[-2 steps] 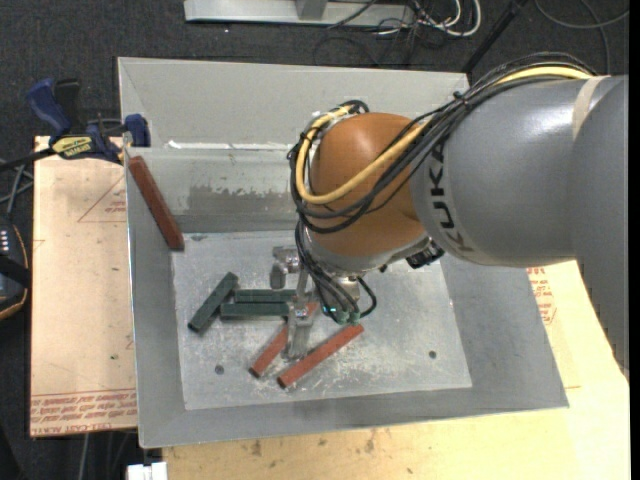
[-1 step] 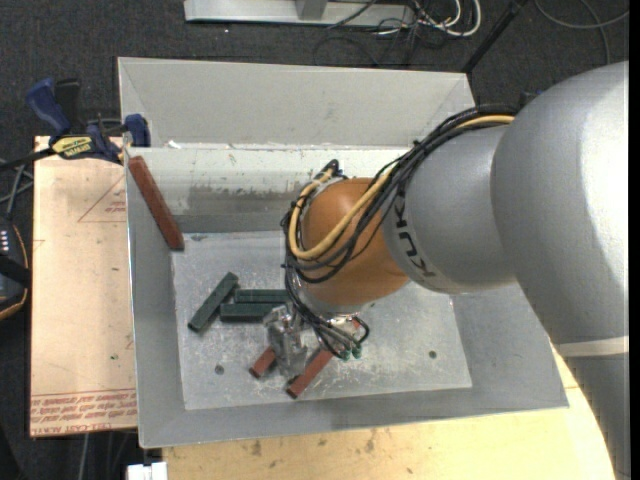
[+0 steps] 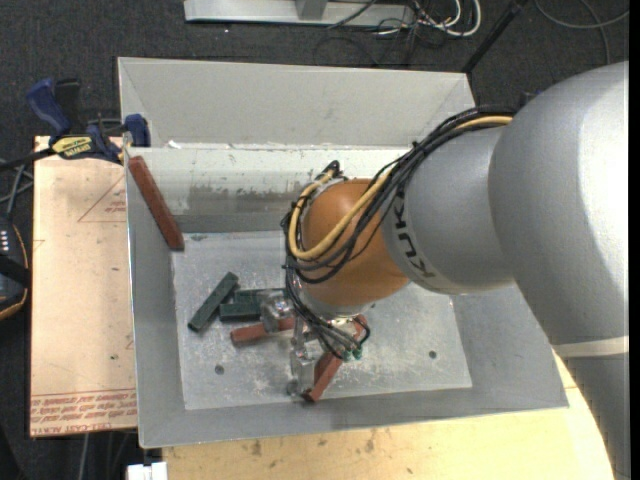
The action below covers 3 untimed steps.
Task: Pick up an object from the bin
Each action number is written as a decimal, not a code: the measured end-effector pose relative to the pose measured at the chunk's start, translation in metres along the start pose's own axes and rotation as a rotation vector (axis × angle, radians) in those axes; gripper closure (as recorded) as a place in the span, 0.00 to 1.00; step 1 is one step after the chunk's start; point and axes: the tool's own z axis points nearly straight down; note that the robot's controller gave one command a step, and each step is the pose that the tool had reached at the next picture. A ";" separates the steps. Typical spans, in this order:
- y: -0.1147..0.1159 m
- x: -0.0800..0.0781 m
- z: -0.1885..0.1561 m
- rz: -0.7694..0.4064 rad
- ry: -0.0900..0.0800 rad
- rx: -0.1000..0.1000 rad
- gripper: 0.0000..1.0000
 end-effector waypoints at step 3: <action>0.018 -0.080 -0.003 -0.032 -0.006 -0.001 1.00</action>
Offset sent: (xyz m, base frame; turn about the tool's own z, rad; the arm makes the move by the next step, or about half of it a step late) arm 0.0659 0.0503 0.0118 0.0418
